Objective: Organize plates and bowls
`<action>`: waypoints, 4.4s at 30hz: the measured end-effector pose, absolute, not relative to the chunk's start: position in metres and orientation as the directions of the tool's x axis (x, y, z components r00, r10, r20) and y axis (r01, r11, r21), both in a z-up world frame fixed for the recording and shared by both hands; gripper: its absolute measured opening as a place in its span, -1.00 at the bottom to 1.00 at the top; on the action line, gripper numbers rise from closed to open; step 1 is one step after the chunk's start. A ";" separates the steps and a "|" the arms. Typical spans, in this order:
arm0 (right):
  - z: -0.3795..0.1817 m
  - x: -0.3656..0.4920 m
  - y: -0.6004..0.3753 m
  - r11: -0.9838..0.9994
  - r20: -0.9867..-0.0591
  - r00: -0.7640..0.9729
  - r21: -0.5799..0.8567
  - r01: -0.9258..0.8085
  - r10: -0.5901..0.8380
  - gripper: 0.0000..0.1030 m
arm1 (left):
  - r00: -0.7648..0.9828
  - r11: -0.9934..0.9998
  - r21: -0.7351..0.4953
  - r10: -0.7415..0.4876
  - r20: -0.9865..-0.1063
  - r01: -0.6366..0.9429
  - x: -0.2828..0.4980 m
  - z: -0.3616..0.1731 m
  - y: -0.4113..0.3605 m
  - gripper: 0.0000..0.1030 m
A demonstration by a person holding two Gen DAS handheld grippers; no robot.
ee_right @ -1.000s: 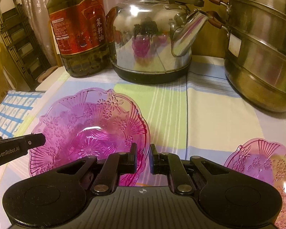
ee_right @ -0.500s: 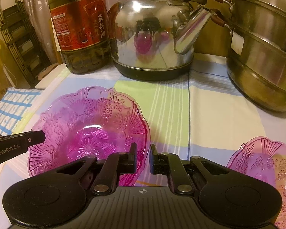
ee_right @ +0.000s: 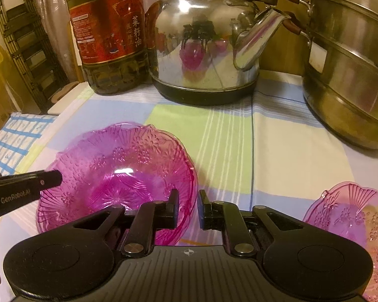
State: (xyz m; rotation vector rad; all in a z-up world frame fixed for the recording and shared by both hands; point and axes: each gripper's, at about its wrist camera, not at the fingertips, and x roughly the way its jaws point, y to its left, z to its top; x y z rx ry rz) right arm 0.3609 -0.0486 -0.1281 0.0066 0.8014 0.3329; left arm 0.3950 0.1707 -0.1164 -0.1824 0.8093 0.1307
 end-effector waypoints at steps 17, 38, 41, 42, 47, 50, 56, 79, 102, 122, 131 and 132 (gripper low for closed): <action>-0.124 0.360 -0.054 0.947 -0.689 0.655 0.162 -0.278 0.310 -0.42 | 0.701 0.965 -0.150 0.045 -0.712 -0.215 0.390 -0.114 0.183 -0.53; -0.099 0.331 -0.084 0.954 -0.655 0.694 0.200 -0.223 0.299 -0.19 | 0.772 0.975 -0.160 0.017 -0.636 -0.154 0.365 -0.080 0.160 0.19; -0.089 0.316 -0.093 0.952 -0.634 0.711 0.215 -0.216 0.305 0.10 | 0.782 0.977 -0.166 -0.001 -0.624 -0.132 0.354 -0.073 0.151 0.31; -0.086 0.312 -0.096 0.952 -0.629 0.715 0.221 -0.213 0.307 0.13 | 0.785 0.978 -0.168 -0.008 -0.619 -0.123 0.349 -0.071 0.148 0.33; -0.074 0.282 -0.114 0.953 -0.618 0.728 0.244 -0.182 0.297 0.29 | 0.797 0.978 -0.191 -0.046 -0.602 -0.088 0.318 -0.059 0.132 0.43; -0.068 0.257 -0.130 0.953 -0.618 0.730 0.258 -0.161 0.291 0.31 | 0.805 0.978 -0.196 -0.062 -0.590 -0.068 0.296 -0.052 0.121 0.60; -0.055 0.200 -0.164 0.958 -0.630 0.731 0.265 -0.113 0.261 0.31 | 0.805 0.977 -0.207 -0.090 -0.586 -0.042 0.239 -0.041 0.099 0.72; 0.003 0.026 -0.256 0.981 -0.660 0.740 0.194 0.004 0.128 0.31 | 0.747 0.976 -0.205 -0.190 -0.637 0.073 0.088 0.015 -0.006 0.73; 0.017 0.001 -0.282 0.976 -0.641 0.762 0.211 0.061 0.091 0.31 | 0.738 0.958 -0.246 -0.271 -0.618 0.146 0.079 0.030 -0.031 0.71; -0.003 0.133 -0.304 0.961 -0.629 0.758 0.276 0.008 0.174 0.31 | 0.716 0.956 -0.282 -0.256 -0.649 0.086 0.209 -0.011 -0.030 0.59; -0.037 0.202 -0.298 0.966 -0.649 0.741 0.258 0.002 0.172 0.30 | 0.710 0.956 -0.273 -0.266 -0.652 0.108 0.277 -0.051 -0.031 0.53; -0.041 0.209 -0.298 0.967 -0.653 0.739 0.256 0.007 0.167 0.30 | 0.709 0.957 -0.266 -0.265 -0.653 0.114 0.283 -0.056 -0.032 0.52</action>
